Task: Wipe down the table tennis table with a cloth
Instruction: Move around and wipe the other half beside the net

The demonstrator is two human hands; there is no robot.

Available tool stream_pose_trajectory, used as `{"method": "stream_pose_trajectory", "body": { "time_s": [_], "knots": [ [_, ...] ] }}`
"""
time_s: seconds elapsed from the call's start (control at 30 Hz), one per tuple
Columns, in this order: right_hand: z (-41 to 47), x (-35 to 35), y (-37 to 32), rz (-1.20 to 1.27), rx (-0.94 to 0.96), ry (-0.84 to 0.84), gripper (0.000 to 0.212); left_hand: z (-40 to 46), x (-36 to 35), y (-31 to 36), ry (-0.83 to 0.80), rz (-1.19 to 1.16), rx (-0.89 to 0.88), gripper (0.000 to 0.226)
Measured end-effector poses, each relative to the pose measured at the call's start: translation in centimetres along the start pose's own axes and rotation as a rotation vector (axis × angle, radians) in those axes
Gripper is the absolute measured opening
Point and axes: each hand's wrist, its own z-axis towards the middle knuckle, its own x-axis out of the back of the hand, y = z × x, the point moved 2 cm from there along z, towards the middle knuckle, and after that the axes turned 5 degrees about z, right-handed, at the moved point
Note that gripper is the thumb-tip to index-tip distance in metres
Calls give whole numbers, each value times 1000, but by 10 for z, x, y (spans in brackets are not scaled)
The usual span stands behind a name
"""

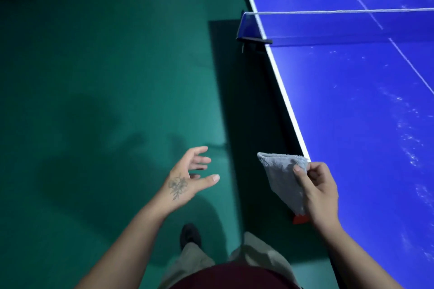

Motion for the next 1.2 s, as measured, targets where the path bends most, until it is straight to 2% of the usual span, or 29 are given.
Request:
{"method": "stream_pose_trajectory", "body": {
  "time_s": [0.17,0.37,0.6,0.77,0.87,1.0,1.2],
  "knots": [
    [45,-34,-17,32,-46,162,21,118,31,35,-155,65,-49,84],
    [131,-52,-19,77,-109,283,23,247,2,81,-337,126,-81,83],
    [295,-55,-18,173,-175,258,19,392,-51,130,-429,200,-21,86],
    [399,-62,-43,184,-167,152,23,490,-73,174,-482,261,-5,82],
    [448,-71,-60,235,-164,126,23,535,-87,199,-506,247,-16,70],
    [510,-86,-61,300,-189,178,28,598,-106,223,-535,168,-8,32],
    [595,-103,-31,275,-327,378,31,713,-135,234,-606,189,31,18]
  ]
}}
